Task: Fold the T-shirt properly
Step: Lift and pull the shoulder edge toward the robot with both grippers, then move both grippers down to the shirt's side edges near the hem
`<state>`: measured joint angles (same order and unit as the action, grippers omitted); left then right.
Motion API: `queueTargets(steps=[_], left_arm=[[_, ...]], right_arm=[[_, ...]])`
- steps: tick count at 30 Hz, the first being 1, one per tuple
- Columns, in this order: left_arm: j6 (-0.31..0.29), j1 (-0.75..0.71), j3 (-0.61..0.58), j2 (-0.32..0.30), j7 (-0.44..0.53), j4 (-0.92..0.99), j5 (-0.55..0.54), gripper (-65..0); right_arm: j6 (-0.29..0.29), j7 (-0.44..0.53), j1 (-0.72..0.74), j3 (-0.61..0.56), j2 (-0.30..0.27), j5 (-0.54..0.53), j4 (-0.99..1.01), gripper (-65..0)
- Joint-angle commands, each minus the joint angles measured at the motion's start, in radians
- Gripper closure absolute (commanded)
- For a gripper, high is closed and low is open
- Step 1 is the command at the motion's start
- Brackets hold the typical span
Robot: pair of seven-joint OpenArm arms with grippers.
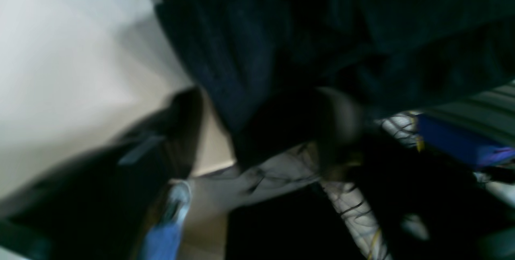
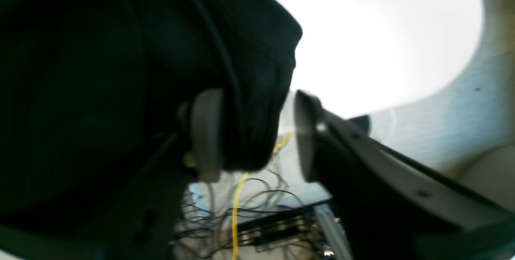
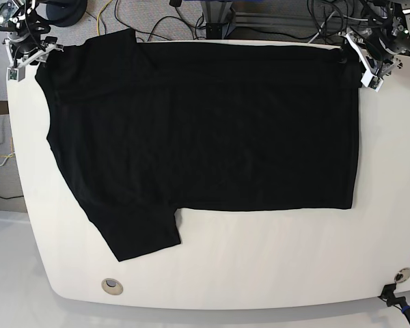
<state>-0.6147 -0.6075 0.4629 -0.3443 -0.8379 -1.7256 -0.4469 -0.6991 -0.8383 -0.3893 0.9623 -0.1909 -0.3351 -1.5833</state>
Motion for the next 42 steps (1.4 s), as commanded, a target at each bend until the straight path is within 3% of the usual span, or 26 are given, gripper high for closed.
queueTargets(steps=[1, 9, 12, 21, 28, 36, 39, 42], left_arm=[[0.014, -0.016, 0.023, -0.011, -0.073, -0.057, 0.058, -48.5], [0.014, 0.054, 0.060, -0.011, -0.102, -0.187, 0.056, -48.8], [0.014, 0.163, 0.075, -0.011, -0.102, -0.185, 0.056, -48.8], [0.014, 0.614, -0.025, -0.012, -0.097, 0.037, 0.066, -48.8], [0.014, 0.874, -0.138, -0.037, 0.045, 0.358, 0.135, -48.8], [-0.009, 1.056, -0.148, -0.092, 0.230, 0.783, 0.198, -48.8], [-0.070, 1.095, -0.148, -0.105, 0.279, 0.910, 0.201, -48.8], [-0.083, 1.113, -0.148, -0.118, 0.312, 0.979, 0.248, -48.8]], right_arm=[[0.001, 0.011, 0.002, 0.007, -0.015, -0.003, -0.078, -32.1], [0.001, -0.054, 0.065, 0.005, -0.025, 0.003, -0.253, -33.1], [0.001, -0.059, 0.143, -0.016, -0.055, 0.003, -0.243, -33.1], [0.002, -0.049, 0.510, -0.245, -0.154, 0.008, 0.097, -33.2], [0.001, 0.124, 0.789, -0.374, -0.167, 0.204, 0.444, -33.2], [0.002, 0.363, 1.056, -0.443, -0.206, 0.310, 0.891, -33.2], [0.062, 0.455, 1.099, -0.443, -0.206, 0.385, 0.990, -33.2], [0.111, 0.529, 1.113, -0.444, -0.201, 0.436, 1.073, -33.2]])
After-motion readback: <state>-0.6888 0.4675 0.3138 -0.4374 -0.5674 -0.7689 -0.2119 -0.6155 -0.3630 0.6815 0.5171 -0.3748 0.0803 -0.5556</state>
